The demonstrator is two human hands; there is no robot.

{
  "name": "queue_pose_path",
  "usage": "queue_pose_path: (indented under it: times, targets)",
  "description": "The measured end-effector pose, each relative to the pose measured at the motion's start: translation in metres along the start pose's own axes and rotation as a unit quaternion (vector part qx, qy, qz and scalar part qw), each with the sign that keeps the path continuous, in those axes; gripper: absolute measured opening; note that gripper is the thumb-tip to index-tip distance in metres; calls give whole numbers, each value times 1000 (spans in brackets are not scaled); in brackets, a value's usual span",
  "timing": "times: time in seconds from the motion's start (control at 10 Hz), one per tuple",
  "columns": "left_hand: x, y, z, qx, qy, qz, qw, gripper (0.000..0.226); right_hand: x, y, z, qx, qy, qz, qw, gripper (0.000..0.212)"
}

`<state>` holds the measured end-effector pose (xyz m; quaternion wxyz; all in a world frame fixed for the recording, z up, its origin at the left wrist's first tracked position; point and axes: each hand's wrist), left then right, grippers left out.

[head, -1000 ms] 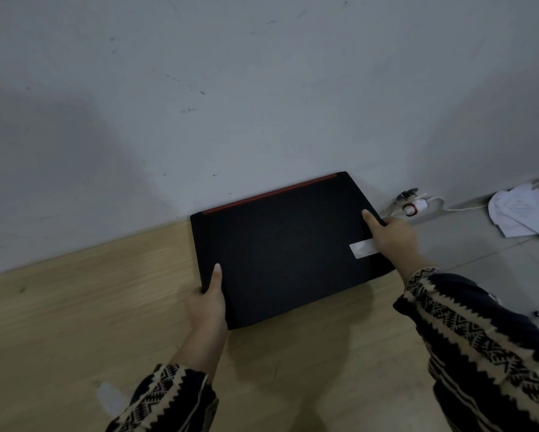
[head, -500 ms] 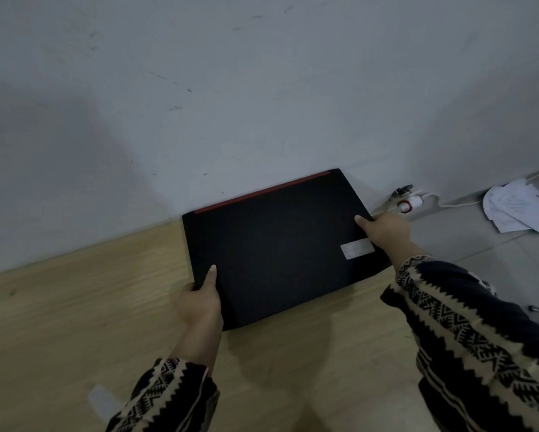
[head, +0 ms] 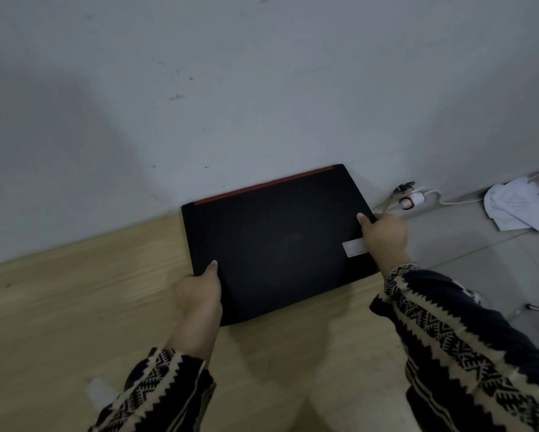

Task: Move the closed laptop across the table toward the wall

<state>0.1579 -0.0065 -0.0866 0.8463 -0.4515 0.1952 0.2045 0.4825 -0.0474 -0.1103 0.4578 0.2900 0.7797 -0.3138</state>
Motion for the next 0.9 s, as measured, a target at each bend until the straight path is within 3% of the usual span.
queue_pose_path:
  times: [0.1,0.2,0.3,0.4,0.6,0.9]
  targets:
    - [-1,-6,0,21,21,-3,1000,53,-3,-2,-2,-2,-17,-1,1000,53]
    - [0,-7,-5,85,164,23,982,88,-3,-8,-6,-28,-21,7,999,51]
    - [-1,-12,-2,194,233,20,953,95,2,-19,-11,-39,-6,24,999,53]
    - [1,-10,5,226,237,-25,945,102,5,-29,-12,-46,14,18,999,58]
    - [-3,-10,10,281,249,5,927,100,8,-44,-6,-124,-6,46,991,79]
    - [-21,-25,4,313,232,1,921,96,23,-90,-29,-204,-27,41,978,82]
Point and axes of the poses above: each hand's wrist, its own y-axis towards the middle knuckle, its own x-axis out of the palm, z = x × y, and after that the axes turned 11 degrees about -x, right-handed
